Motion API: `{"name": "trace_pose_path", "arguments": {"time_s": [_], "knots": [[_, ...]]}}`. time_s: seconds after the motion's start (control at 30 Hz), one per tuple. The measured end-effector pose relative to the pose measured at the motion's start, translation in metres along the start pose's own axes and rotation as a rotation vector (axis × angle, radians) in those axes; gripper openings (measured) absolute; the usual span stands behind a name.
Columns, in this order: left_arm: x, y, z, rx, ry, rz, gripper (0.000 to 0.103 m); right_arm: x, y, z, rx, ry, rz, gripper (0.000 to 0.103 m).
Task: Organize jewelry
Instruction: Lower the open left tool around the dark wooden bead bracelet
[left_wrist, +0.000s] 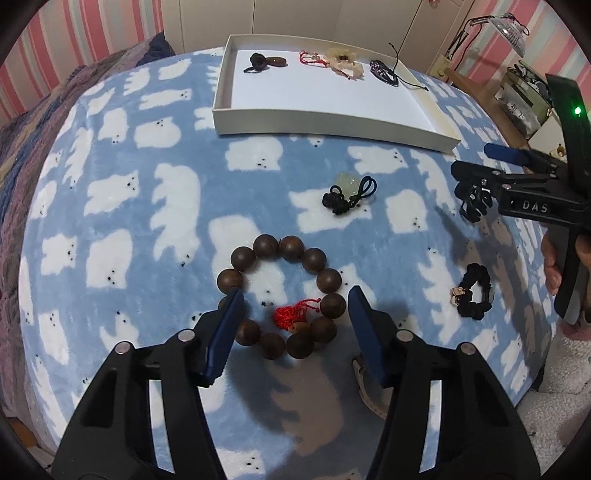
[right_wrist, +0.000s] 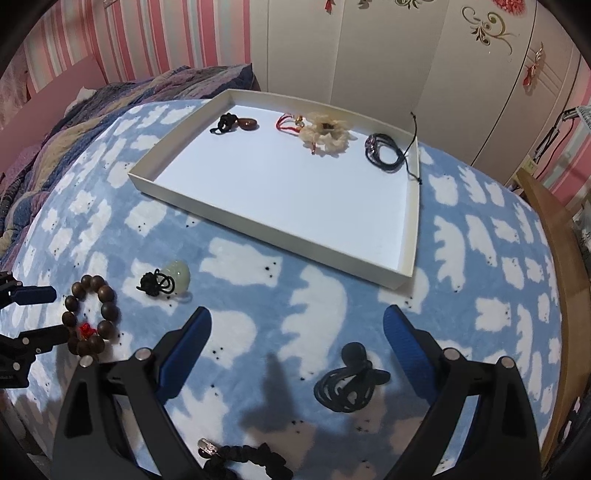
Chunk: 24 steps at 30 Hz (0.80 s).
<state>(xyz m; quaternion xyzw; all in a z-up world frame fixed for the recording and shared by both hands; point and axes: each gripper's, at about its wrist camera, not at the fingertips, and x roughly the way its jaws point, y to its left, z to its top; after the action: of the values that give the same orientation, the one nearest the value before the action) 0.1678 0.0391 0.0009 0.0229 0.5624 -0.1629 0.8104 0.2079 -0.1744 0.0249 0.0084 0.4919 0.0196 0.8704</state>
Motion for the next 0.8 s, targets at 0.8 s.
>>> {"name": "trace_pose_path", "arguments": {"time_s": [0.8], "knots": [[0.017, 0.025, 0.012, -0.050, 0.005, 0.048, 0.042, 0.004, -0.015, -0.002, 0.016, 0.007, -0.067, 0.094]]}}
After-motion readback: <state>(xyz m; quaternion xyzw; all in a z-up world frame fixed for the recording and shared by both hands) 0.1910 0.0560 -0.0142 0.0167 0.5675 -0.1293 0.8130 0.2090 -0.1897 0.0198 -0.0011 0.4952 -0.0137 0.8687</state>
